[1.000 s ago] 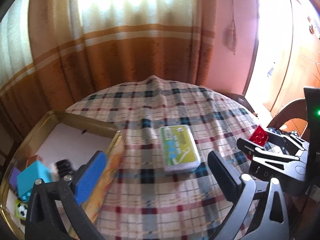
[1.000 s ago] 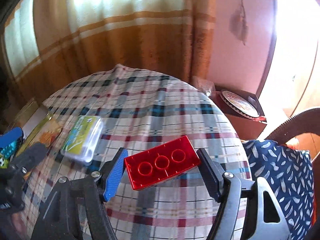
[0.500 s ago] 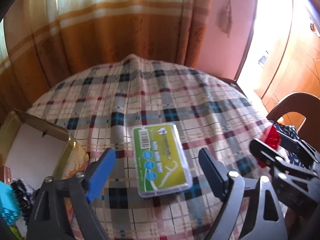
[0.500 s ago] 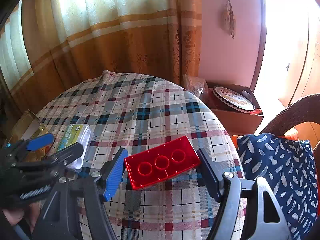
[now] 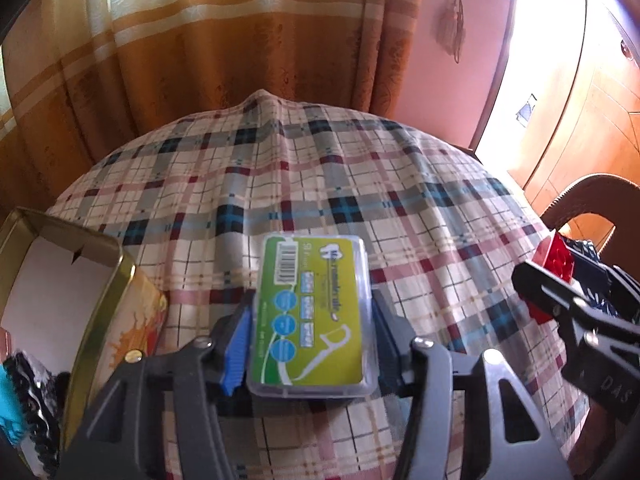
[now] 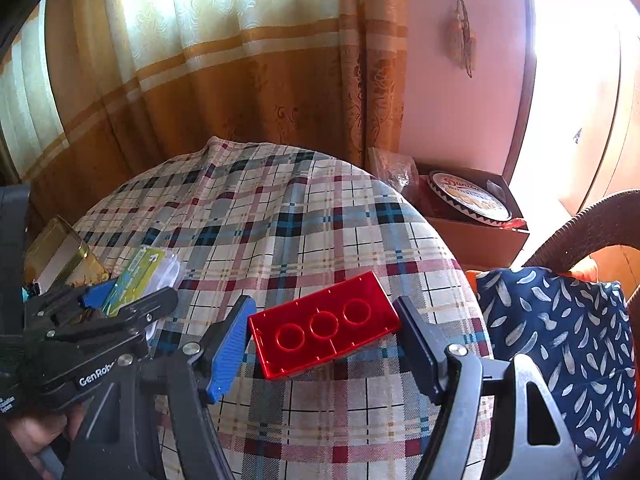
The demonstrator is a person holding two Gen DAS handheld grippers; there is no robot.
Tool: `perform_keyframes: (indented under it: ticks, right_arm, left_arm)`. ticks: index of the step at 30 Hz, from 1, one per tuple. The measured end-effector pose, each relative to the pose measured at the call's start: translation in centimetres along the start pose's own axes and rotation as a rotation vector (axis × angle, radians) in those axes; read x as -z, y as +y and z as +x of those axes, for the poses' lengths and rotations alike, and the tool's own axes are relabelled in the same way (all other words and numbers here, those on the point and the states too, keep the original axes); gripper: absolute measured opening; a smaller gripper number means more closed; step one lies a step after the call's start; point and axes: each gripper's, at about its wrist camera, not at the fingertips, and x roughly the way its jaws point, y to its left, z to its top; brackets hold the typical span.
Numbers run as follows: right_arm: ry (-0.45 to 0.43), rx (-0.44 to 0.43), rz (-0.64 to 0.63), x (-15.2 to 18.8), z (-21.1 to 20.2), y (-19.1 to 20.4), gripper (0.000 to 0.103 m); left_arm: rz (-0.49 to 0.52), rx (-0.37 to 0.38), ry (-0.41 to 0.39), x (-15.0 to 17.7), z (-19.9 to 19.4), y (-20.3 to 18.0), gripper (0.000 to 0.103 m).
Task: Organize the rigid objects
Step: 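Grasp the green floss box with the left tool while the right tool holds the red block, then lift the floss box with the left tool while the right tool lifts the red block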
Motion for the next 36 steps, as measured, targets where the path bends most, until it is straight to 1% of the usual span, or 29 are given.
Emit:
perform_keyframes:
  ticks: [3, 7, 10, 14, 18, 22, 28, 32, 36]
  right_arm:
    - [-0.015, -0.004, 0.000, 0.0, -0.3, 0.0, 0.072]
    - [-0.061, -0.010, 0.001, 0.1, -1.2, 0.1, 0.072]
    - [-0.085, -0.046, 0.015, 0.2, -1.8, 0.2, 0.072]
    - [-0.102, -0.066, 0.022, 0.3, -2.4, 0.3, 0.072]
    - [-0.096, -0.103, 0.017, 0.9, -2.6, 1.2, 0.072]
    - [-0.124, -0.090, -0.028, 1.2, -3.3, 2.7, 0.072]
    - [-0.114, -0.111, -0.045, 1.7, -3.5, 3.8, 0.072]
    - [-0.118, -0.107, -0.083, 2.1, -3.7, 4.9, 0.072]
    - [-0.134, -0.102, -0.086, 2.2, -4.0, 5.0, 0.072]
  left_arm:
    - [0.003, -0.010, -0.001, 0.6, -0.5, -0.1, 0.054]
    - [0.002, -0.020, -0.003, 1.5, -1.3, 0.0, 0.054]
    - [-0.008, -0.011, 0.001, 2.1, -1.8, 0.3, 0.054]
    - [-0.015, -0.024, -0.012, 3.1, -2.8, 0.8, 0.053]
    - [-0.021, -0.030, -0.029, 3.9, -3.6, 1.3, 0.054]
    - [-0.024, -0.037, -0.044, 4.6, -4.6, 1.7, 0.054]
    - [-0.055, -0.030, -0.080, 5.0, -6.2, 2.8, 0.054]
    - [-0.040, -0.059, -0.117, 5.4, -7.5, 2.7, 0.054]
    - [-0.036, -0.064, -0.133, 5.6, -8.2, 2.8, 0.054]
